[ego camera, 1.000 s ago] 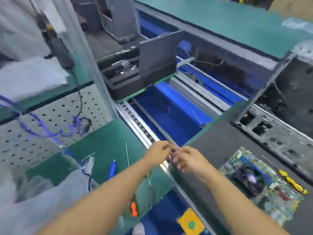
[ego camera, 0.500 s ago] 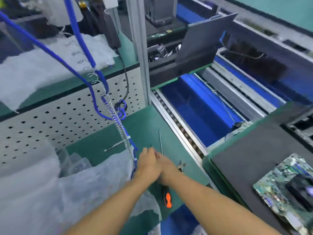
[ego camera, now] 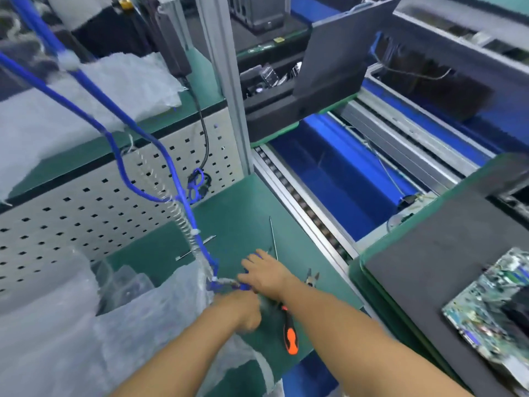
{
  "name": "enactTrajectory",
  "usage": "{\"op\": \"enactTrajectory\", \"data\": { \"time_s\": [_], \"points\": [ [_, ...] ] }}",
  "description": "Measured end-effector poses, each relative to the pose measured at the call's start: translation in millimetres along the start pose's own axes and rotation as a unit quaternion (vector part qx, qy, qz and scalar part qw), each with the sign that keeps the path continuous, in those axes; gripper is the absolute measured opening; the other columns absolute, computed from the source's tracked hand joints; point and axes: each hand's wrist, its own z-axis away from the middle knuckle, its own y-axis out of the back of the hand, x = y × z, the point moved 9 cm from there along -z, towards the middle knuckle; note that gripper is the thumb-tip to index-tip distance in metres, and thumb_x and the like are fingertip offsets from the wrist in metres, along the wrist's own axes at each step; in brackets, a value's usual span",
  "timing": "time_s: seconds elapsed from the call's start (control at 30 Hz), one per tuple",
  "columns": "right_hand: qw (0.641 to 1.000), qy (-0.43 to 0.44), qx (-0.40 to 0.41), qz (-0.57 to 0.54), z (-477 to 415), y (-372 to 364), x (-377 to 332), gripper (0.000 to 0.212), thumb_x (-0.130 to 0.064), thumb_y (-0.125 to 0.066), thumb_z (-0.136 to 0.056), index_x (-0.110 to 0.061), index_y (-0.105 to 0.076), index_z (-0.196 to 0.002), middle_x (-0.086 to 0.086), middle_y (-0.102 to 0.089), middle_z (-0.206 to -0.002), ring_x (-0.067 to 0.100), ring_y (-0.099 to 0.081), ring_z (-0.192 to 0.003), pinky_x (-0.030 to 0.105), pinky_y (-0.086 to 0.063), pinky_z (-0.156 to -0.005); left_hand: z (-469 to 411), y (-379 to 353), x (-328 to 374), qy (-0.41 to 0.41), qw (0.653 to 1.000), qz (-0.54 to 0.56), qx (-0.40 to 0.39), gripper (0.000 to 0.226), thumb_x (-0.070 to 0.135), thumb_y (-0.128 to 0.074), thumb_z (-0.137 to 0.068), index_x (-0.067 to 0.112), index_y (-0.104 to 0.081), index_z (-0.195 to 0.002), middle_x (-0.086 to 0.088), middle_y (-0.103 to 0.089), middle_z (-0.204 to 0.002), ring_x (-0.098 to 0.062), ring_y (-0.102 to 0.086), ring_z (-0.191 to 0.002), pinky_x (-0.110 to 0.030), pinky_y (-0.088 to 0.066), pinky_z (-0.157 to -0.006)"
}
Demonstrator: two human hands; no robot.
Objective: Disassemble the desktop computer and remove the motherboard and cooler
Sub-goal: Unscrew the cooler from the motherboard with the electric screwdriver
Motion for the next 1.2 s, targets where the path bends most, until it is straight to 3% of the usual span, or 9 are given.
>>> {"op": "enactTrajectory", "data": {
  "time_s": [0.13, 0.27, 0.43, 0.53, 0.63, 0.73, 0.8, 0.9, 1.2],
  "points": [
    [0.969, -0.090, 0.055, -0.225, 11, 36, 39, 0.024, -0.025, -0.062, -0.094, -0.015, -0.061, -0.115, 0.016, -0.055, -0.109, 0.036, -0.052, -0.097, 0.043, -0.044, -0.092, -9, 15, -17, 0.017, 0.999, -0.015, 0.048, 0.023, 0.021, -0.045, -0.092, 0.008, -0.049, -0.073, -0.008, -0.061, -0.089, -0.028, -0.062, -0.089, -0.029, -0.040, -0.076],
    [0.841, -0.214, 0.127, -0.481, 53, 74, 87, 0.017, -0.036, -0.057, -0.092, -0.042, -0.043, -0.099, -0.007, -0.051, -0.095, 0.017, -0.050, -0.084, 0.035, -0.044, -0.079, -10, 62, -15, 0.031, 0.971, 0.172, 0.163, 0.045, 0.033, -0.049, -0.078, -0.002, -0.057, -0.105, -0.022, -0.064, -0.110, -0.039, -0.063, -0.106, -0.042, -0.051, -0.086],
    [0.677, -0.286, 0.270, -0.622, 143, 115, 128, 0.037, -0.048, -0.060, -0.084, -0.033, -0.049, -0.117, -0.010, -0.064, -0.097, -0.004, -0.057, -0.082, 0.018, -0.048, -0.080, 32, 146, 54, -0.131, 0.809, 0.471, 0.327, 0.021, 0.000, -0.054, -0.092, 0.015, -0.053, -0.108, -0.001, -0.063, -0.089, -0.024, -0.061, -0.083, -0.019, -0.041, -0.066],
    [0.593, -0.327, 0.348, -0.648, 196, 129, 143, 0.023, -0.045, -0.060, -0.085, -0.024, -0.057, -0.094, -0.005, -0.058, -0.076, -0.001, -0.052, -0.060, 0.018, -0.045, -0.061, 58, 175, 114, -0.249, 0.729, 0.549, 0.325, 0.039, -0.017, -0.048, -0.089, 0.021, -0.053, -0.097, 0.011, -0.060, -0.082, -0.015, -0.060, -0.076, -0.013, -0.045, -0.064],
    [0.502, -0.388, 0.363, -0.682, 252, 120, 149, 0.026, -0.050, -0.060, -0.078, -0.025, -0.055, -0.083, 0.003, -0.052, -0.069, 0.013, -0.046, -0.052, 0.030, -0.040, -0.048, 73, 177, 169, -0.334, 0.659, 0.632, 0.233, 0.032, -0.016, -0.047, -0.093, 0.014, -0.054, -0.105, -0.005, -0.062, -0.083, -0.022, -0.061, -0.071, -0.021, -0.050, -0.060],
    [0.463, -0.418, 0.381, -0.683, 314, 120, 153, 0.017, -0.042, -0.058, -0.083, -0.027, -0.060, -0.075, 0.001, -0.053, -0.062, 0.017, -0.045, -0.046, 0.028, -0.042, -0.046, 90, 167, 228, -0.404, 0.641, 0.640, 0.133, 0.027, 0.004, -0.049, -0.096, 0.021, -0.063, -0.112, -0.006, -0.066, -0.086, -0.012, -0.063, -0.057, -0.022, -0.048, -0.048],
    [0.451, -0.426, 0.408, -0.669, 356, 121, 154, 0.025, -0.044, -0.056, -0.083, -0.021, -0.061, -0.075, 0.005, -0.053, -0.067, 0.020, -0.048, -0.051, 0.031, -0.045, -0.052, 107, 163, 273, -0.444, 0.620, 0.642, 0.078, 0.033, 0.007, -0.048, -0.096, 0.027, -0.073, -0.091, 0.000, -0.068, -0.078, -0.007, -0.063, -0.058, -0.020, -0.049, -0.050],
    [0.423, -0.421, 0.426, -0.680, 407, 121, 153, 0.022, -0.038, -0.052, -0.083, -0.022, -0.066, -0.078, 0.007, -0.053, -0.073, 0.017, -0.048, -0.054, 0.027, -0.042, -0.052, 121, 160, 325, -0.441, 0.593, 0.673, 0.026, 0.021, 0.015, -0.051, -0.098, 0.023, -0.067, -0.087, -0.004, -0.066, -0.076, -0.019, -0.055, -0.056, -0.027, -0.046, -0.044],
    [0.319, -0.445, 0.442, -0.710, 530, 97, 165, 0.047, -0.062, -0.054, -0.073, -0.017, -0.056, -0.058, 0.008, -0.047, -0.050, 0.022, -0.038, -0.042, 0.028, -0.035, -0.046, 147, 154, 444, -0.484, 0.635, 0.602, 0.005, 0.026, 0.032, -0.053, -0.101, 0.011, -0.064, -0.091, -0.007, -0.065, -0.070, -0.023, -0.059, -0.056, -0.031, -0.051, -0.060]
  ]
}}
